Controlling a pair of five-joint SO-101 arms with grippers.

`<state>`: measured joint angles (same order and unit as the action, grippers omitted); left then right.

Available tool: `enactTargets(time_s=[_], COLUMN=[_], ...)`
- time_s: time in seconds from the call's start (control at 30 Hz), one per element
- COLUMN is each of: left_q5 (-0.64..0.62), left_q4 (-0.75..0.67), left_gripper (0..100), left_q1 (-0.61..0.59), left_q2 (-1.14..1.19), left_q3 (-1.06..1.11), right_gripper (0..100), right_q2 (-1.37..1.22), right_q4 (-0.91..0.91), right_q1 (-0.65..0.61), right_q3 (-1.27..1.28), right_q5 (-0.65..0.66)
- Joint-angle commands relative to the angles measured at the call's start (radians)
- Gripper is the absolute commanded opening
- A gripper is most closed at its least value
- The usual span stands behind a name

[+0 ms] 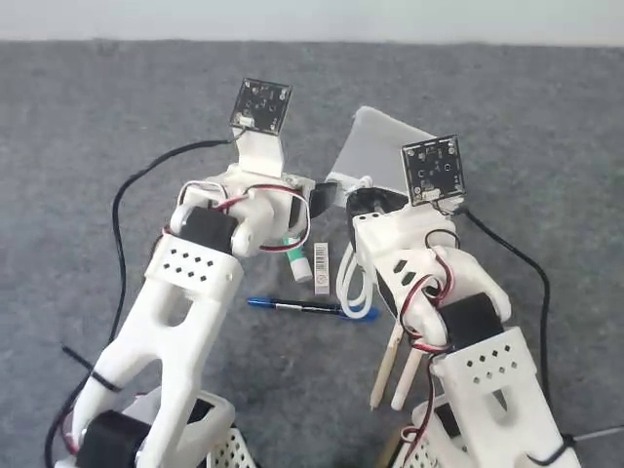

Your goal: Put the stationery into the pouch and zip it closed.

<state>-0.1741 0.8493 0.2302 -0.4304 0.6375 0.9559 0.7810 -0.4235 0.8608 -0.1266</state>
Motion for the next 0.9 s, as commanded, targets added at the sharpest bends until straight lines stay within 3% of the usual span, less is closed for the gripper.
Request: enactTargets(time_s=[0.0,0.17,0.43,0.77,0.87], left_q5=[-0.006,-0.006,-0.002,-0.012,-0.069], left_q4=[-0.153,-0.293,-0.299,-0.193,-0.147], left_gripper=[27,22,1,1,1], left_q1=[0.008,0.009,0.052,-0.031,-0.072], left_q2=[-0.044,-0.044,-0.044,-0.055,-0.055], left_q3=[0.058,0.142,0.15,0.096,0.07], right_gripper=[0.6,0.6,0.6,0.6,0.6], right_q2=[0.045,0.045,0.045,0.045,0.045], right_q4=[-0.025,-0.025,-0.025,-0.025,-0.031], right_q1=[0.005,0.005,0.013,0.036,0.065], right_q3=[-0.008,-0.008,-0.008,-0.008,-0.008], right_q5=[0.003,0.003,0.003,0.008,0.006])
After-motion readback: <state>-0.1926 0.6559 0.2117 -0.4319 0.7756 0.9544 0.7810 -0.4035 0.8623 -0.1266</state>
